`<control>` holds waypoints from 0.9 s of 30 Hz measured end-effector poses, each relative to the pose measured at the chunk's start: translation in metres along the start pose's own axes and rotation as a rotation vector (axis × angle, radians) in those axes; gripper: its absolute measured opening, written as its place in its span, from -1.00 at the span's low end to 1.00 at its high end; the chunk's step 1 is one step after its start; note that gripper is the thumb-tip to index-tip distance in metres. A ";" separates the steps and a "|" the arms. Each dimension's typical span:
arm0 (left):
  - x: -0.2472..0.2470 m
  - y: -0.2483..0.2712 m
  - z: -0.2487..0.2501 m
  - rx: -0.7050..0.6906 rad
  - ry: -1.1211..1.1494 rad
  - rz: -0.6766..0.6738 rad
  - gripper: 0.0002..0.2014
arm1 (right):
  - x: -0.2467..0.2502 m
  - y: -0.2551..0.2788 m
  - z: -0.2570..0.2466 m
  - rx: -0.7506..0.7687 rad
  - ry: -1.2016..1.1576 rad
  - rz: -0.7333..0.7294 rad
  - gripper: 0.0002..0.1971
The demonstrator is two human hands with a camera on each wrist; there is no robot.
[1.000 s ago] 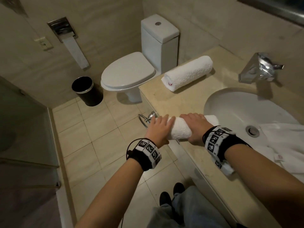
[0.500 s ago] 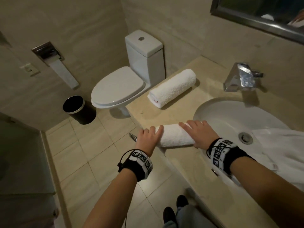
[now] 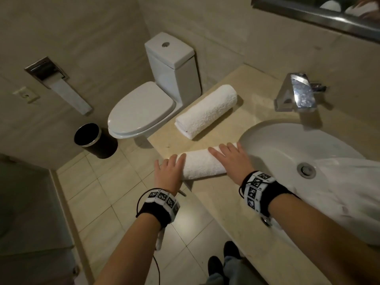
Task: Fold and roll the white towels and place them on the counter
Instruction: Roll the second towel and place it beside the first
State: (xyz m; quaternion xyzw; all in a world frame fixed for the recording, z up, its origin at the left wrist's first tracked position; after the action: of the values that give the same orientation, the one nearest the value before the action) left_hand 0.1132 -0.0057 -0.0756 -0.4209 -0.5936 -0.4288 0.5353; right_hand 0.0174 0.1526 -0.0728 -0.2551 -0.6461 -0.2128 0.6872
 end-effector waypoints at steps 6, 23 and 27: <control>0.007 0.008 -0.013 0.251 0.631 -0.007 -0.07 | 0.009 0.010 0.014 -0.104 -0.235 -0.227 -0.01; 0.032 0.061 0.084 -0.393 0.642 0.065 -0.74 | -0.010 0.219 0.088 -1.049 -0.349 -0.461 -0.51; 0.031 0.066 0.106 -0.442 0.608 0.036 -0.76 | -0.014 0.266 0.097 -1.096 -0.285 -0.518 -0.47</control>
State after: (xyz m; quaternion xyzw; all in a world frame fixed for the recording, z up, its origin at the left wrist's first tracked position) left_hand 0.1446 0.1158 -0.0475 -0.3904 -0.2932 -0.6423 0.5908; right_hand 0.1060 0.4200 -0.1030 -0.4318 -0.5692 -0.6370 0.2893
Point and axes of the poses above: each hand's wrist, its own y-axis away from the middle knuckle, its own x-axis out of the back of the hand, z = x × y, the point moved 5 cm from there along -y, towards the middle knuckle, and after that the axes turned 5 degrees about z, right-handed, at the moved point
